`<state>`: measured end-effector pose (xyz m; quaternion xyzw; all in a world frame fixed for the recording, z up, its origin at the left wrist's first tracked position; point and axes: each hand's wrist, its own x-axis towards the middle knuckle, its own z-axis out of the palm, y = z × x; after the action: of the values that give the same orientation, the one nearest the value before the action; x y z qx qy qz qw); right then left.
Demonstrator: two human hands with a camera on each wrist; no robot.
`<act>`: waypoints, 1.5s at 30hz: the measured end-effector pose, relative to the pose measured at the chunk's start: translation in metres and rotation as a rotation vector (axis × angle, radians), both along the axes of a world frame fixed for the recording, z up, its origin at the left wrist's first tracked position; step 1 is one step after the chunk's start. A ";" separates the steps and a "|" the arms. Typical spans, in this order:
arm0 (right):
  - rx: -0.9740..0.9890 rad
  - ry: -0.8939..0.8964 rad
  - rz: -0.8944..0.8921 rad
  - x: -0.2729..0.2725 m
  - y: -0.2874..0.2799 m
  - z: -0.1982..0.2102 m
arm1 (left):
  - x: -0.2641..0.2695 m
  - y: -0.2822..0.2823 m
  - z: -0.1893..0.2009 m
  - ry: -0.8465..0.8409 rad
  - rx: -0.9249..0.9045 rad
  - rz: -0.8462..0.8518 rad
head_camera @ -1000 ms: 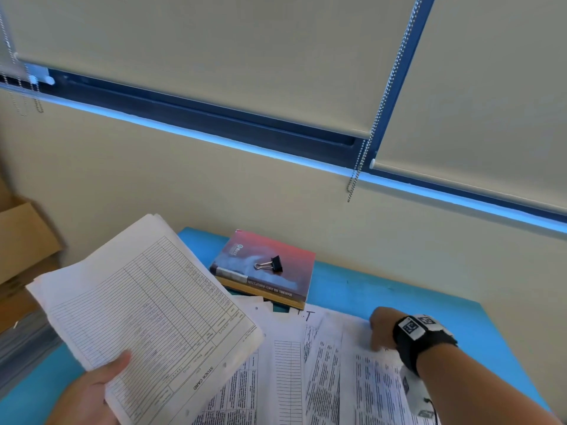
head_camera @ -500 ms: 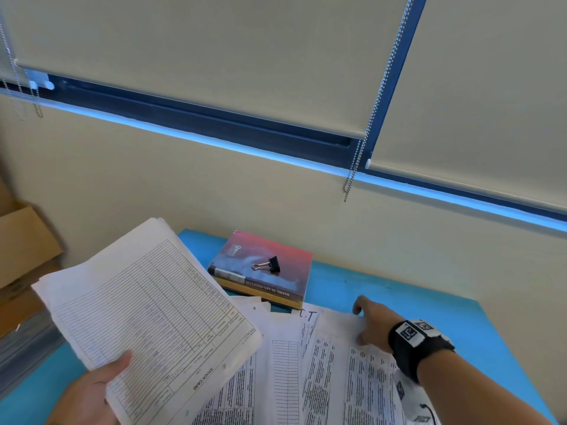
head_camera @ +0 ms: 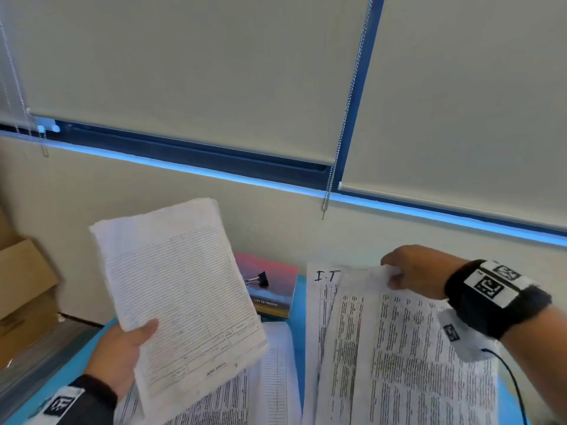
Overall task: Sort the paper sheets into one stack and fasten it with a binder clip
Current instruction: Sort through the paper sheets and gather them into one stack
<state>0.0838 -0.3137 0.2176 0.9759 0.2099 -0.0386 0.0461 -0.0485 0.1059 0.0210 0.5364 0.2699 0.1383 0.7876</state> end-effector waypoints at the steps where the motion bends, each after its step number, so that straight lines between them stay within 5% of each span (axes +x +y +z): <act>1: -0.008 -0.038 0.008 -0.009 0.000 0.017 | 0.003 -0.004 0.013 -0.012 0.083 0.011; 7: 0.074 -0.193 0.135 -0.060 0.017 0.092 | 0.013 -0.038 0.075 -0.060 0.507 -0.064; 14: 0.275 -0.245 0.339 -0.065 0.057 0.086 | 0.003 -0.097 0.101 -0.168 0.840 -0.471; 19: 0.232 -0.262 0.284 -0.062 0.064 0.071 | -0.014 -0.111 0.107 -0.194 0.708 -0.540; 24: 0.225 -0.309 0.253 -0.061 0.067 0.061 | -0.017 -0.099 0.090 -0.262 0.207 -0.520; 29: 0.259 -0.320 0.278 -0.064 0.079 0.052 | -0.022 -0.119 0.078 -0.189 0.653 -0.397; 34: 0.245 -0.412 0.271 -0.068 0.092 0.040 | -0.020 -0.135 0.064 -0.157 0.556 -0.190; 45: 0.221 -0.504 0.212 -0.069 0.098 0.010 | -0.018 -0.138 0.041 -0.114 0.517 -0.200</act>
<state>0.0146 -0.2157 0.2280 0.9264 0.2957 0.2330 -0.0059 -0.0670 -0.0324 0.0621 0.7346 0.1267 0.1543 0.6484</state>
